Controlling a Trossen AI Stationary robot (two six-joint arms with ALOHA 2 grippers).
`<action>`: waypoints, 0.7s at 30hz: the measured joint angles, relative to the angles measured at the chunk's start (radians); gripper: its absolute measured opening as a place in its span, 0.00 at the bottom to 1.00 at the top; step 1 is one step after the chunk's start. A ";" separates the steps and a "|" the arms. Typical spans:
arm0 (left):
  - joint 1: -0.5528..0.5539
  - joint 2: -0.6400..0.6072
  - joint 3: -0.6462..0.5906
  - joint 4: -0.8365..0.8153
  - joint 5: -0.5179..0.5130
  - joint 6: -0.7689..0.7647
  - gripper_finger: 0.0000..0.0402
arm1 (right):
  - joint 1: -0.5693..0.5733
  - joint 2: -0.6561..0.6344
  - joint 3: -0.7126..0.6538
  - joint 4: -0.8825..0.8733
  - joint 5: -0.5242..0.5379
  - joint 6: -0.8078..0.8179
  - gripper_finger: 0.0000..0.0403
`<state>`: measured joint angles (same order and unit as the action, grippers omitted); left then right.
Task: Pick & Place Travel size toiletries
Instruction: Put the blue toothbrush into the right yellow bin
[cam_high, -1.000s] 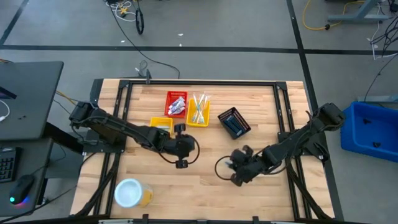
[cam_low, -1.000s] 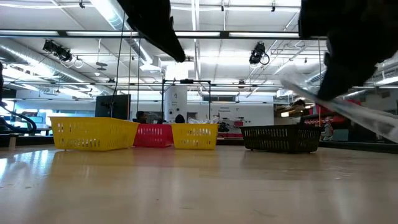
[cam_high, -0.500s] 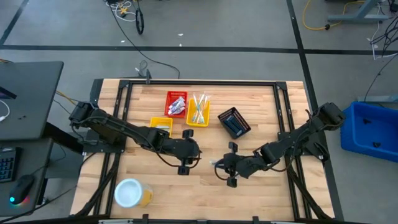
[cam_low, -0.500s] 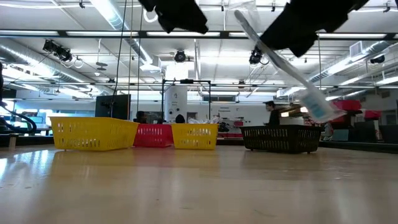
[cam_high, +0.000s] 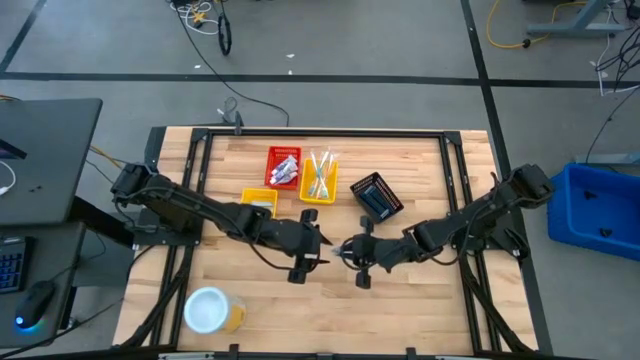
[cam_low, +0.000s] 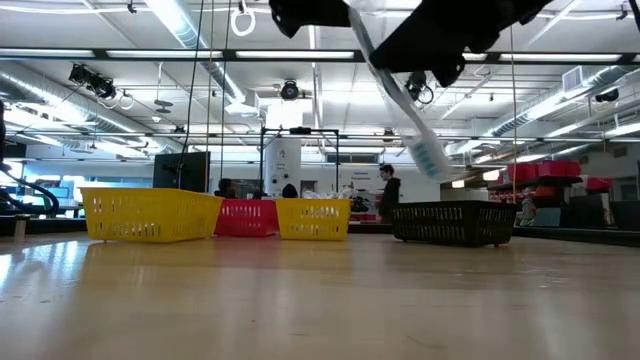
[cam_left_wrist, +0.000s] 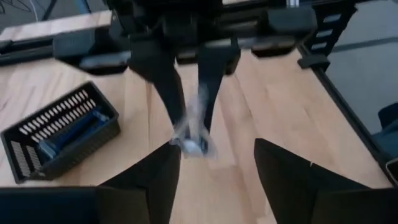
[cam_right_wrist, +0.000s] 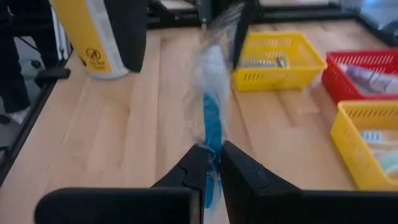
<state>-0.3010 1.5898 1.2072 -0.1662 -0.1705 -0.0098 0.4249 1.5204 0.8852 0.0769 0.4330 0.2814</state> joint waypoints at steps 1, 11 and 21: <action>0.003 0.000 0.000 0.010 0.002 0.000 0.54 | -0.002 0.000 0.000 0.012 0.001 -0.017 0.09; 0.022 0.000 0.000 0.013 0.003 0.003 0.52 | -0.010 0.000 0.000 0.138 0.002 -0.186 0.09; 0.021 0.000 0.000 0.044 0.048 0.013 0.41 | -0.019 -0.001 0.000 0.146 0.002 -0.204 0.09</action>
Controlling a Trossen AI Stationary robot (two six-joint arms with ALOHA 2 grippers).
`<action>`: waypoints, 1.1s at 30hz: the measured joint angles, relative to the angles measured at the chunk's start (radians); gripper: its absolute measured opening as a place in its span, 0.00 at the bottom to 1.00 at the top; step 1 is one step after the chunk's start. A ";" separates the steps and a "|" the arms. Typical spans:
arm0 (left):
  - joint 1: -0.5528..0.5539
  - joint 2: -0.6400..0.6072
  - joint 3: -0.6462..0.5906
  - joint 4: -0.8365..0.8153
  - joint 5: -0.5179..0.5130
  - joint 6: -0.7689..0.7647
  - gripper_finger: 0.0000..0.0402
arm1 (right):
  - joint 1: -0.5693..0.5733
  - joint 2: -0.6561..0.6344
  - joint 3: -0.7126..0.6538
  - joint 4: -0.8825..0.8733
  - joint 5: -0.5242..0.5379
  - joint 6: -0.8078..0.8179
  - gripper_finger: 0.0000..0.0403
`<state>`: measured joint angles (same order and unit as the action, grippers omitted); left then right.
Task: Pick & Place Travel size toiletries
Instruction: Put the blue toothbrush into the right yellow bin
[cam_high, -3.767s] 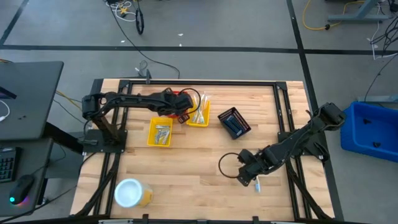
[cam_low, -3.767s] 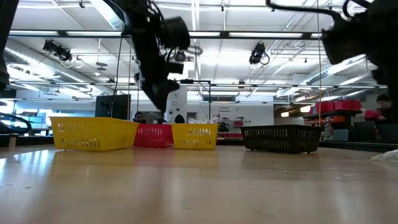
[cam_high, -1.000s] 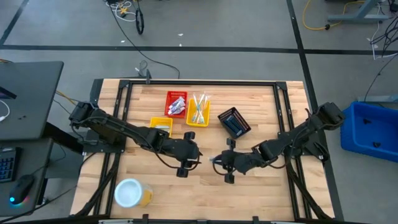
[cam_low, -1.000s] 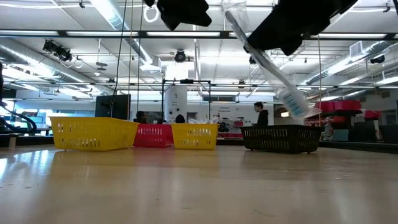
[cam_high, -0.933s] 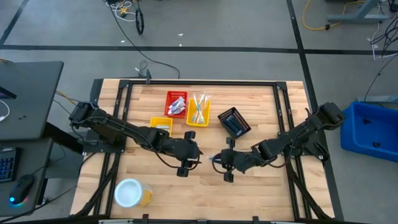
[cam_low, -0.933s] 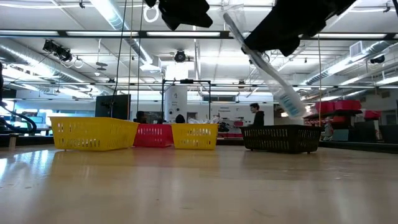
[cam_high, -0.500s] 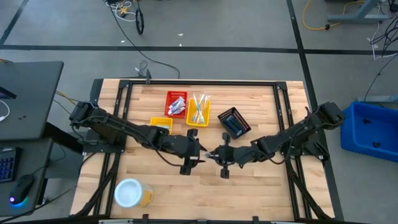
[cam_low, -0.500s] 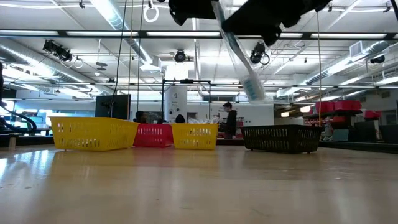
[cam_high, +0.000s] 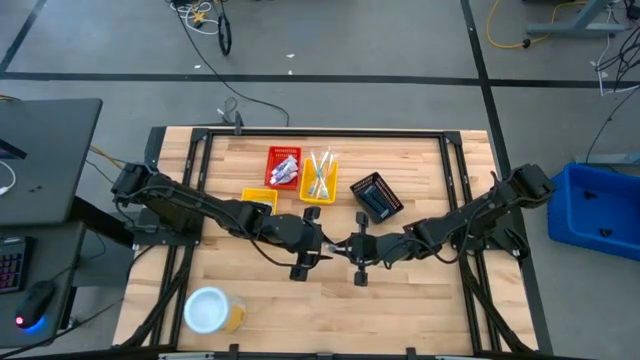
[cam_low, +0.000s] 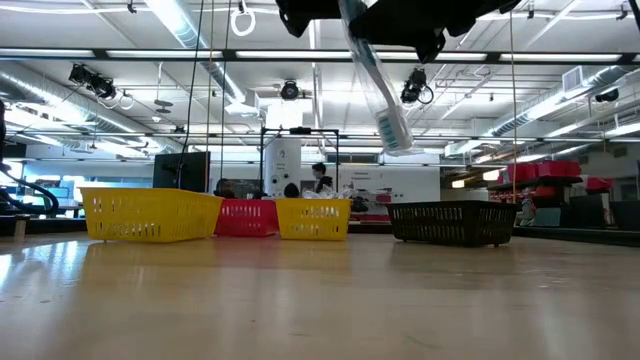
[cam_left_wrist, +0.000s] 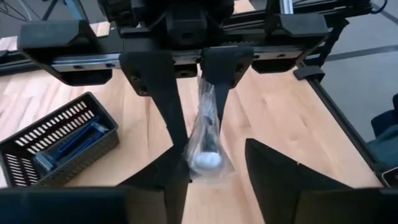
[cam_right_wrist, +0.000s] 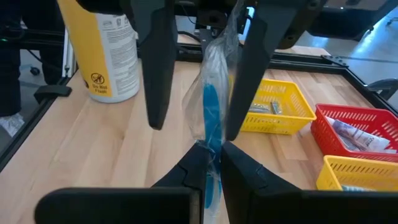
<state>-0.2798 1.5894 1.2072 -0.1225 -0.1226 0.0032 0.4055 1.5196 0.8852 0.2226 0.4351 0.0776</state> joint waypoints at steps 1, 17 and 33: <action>0.000 0.000 0.000 0.000 -0.003 0.000 0.39 | -0.001 0.000 0.000 0.000 -0.001 0.000 0.09; 0.001 0.000 0.000 -0.002 -0.029 -0.013 0.12 | 0.000 0.000 0.000 -0.004 -0.002 0.069 0.13; 0.041 0.000 0.028 -0.163 -0.300 -0.094 0.11 | 0.000 -0.001 0.002 -0.292 0.106 0.226 0.36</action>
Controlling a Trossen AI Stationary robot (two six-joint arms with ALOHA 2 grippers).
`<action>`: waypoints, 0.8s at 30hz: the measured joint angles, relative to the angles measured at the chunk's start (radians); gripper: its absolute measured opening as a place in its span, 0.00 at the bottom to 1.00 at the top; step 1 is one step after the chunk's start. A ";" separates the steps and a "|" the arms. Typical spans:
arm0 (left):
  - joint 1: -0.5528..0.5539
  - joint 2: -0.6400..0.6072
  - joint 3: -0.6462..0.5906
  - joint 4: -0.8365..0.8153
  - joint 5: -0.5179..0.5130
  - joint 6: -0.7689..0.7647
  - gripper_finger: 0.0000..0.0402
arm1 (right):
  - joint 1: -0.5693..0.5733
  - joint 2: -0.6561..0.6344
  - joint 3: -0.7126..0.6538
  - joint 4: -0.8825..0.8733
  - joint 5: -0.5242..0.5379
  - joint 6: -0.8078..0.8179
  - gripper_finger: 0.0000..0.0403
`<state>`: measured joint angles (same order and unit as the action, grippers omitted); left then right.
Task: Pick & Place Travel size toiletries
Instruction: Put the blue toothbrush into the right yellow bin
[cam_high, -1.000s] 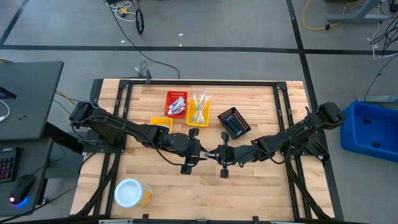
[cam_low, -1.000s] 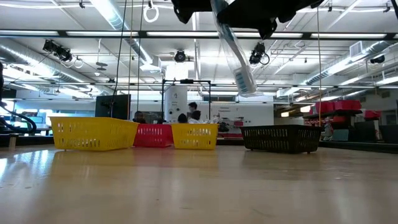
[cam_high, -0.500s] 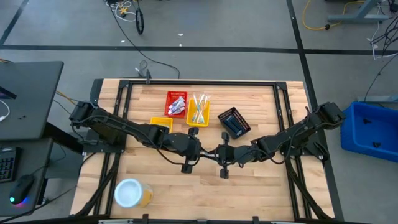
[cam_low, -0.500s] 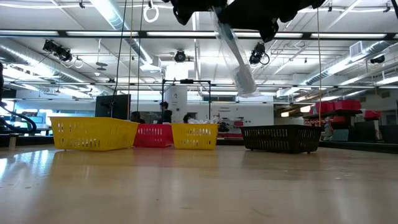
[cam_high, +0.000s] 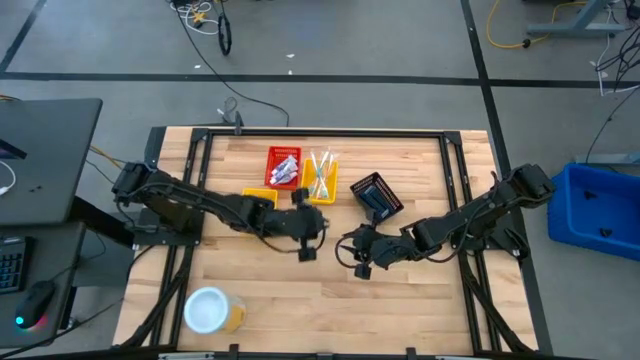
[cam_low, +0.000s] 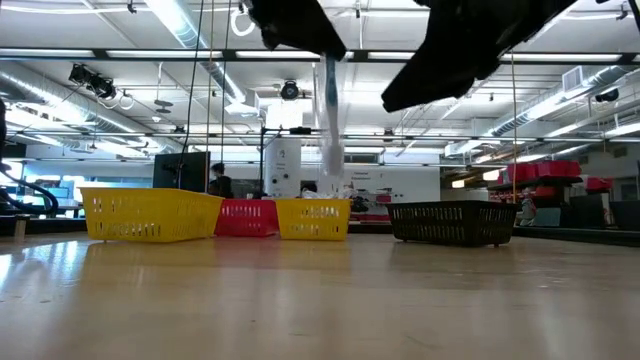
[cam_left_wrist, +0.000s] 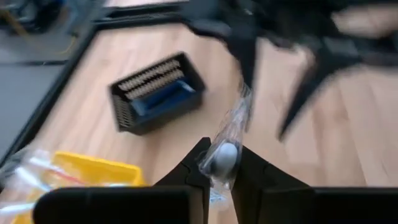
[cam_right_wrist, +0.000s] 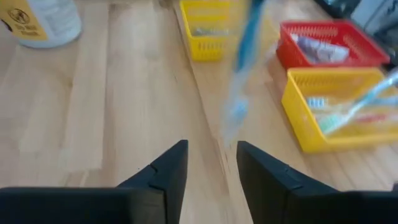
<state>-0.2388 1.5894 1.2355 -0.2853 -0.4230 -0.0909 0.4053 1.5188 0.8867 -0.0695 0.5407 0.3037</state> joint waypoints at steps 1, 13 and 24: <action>0.016 0.000 0.016 -0.011 -0.006 -0.029 0.12 | 0.000 0.000 0.000 -0.018 0.000 0.019 0.37; 0.390 -0.001 0.116 -0.153 0.181 -0.166 0.12 | 0.001 0.000 -0.001 -0.123 -0.003 0.125 0.39; 0.599 0.032 0.101 -0.177 0.366 -0.277 0.10 | 0.000 0.001 -0.002 -0.158 -0.003 0.096 0.35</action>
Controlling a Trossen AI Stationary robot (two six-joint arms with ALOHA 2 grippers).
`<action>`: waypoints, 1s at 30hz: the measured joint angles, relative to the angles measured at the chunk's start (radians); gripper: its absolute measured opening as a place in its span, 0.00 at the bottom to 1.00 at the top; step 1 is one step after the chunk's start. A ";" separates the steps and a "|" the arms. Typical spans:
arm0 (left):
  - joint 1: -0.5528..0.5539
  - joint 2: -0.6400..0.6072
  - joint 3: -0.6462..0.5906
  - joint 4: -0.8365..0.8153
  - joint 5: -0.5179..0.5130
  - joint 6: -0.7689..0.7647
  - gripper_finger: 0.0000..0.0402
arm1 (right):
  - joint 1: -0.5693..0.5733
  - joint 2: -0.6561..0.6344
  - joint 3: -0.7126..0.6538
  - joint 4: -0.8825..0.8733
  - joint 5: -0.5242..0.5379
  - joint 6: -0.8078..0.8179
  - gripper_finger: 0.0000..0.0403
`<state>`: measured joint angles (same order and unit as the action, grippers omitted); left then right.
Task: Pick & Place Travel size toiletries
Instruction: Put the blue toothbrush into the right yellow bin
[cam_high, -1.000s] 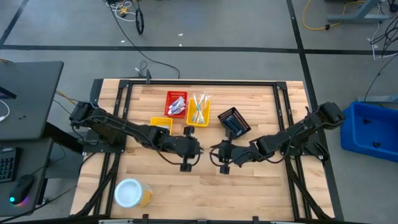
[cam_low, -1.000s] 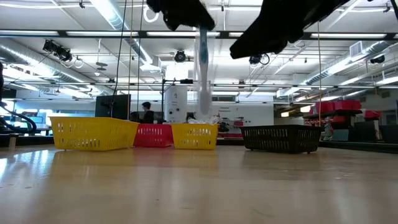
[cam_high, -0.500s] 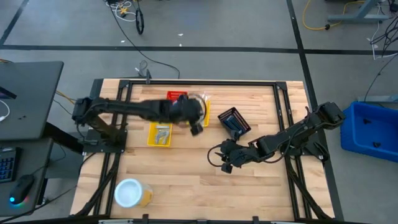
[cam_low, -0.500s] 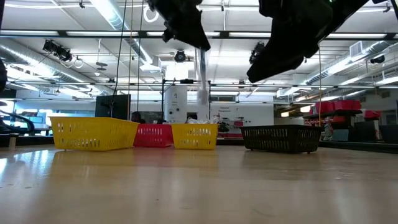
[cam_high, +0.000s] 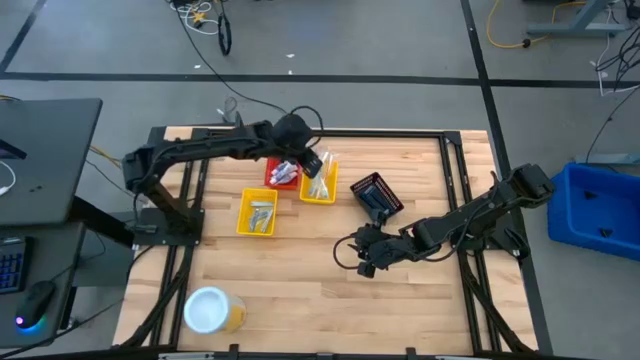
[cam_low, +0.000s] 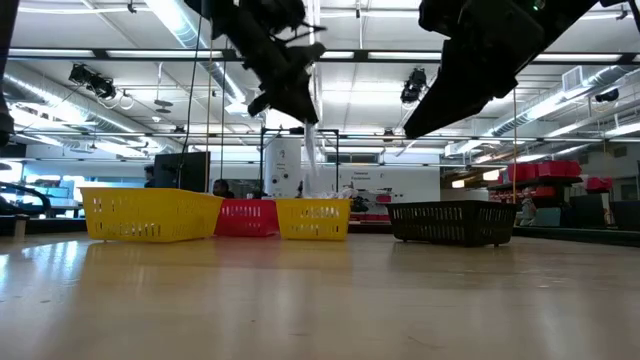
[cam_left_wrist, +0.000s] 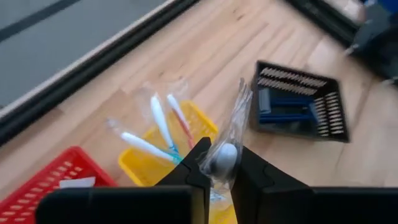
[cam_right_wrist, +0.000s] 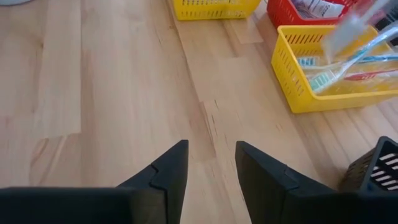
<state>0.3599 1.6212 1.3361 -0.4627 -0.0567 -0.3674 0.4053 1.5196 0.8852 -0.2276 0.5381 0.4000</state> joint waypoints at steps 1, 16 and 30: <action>0.000 0.017 0.000 0.000 -0.001 -0.004 0.11 | 0.000 0.000 0.000 -0.001 0.000 0.000 0.35; 0.062 0.102 0.000 -0.074 0.070 -0.111 0.14 | 0.000 0.000 0.000 -0.024 -0.026 -0.023 0.33; 0.069 0.116 0.000 -0.048 -0.002 -0.063 0.28 | 0.000 0.000 0.000 -0.025 -0.025 -0.027 0.33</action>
<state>0.4286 1.7370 1.3361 -0.5109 -0.0589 -0.4300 0.4053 1.5196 0.8852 -0.2529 0.5129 0.3729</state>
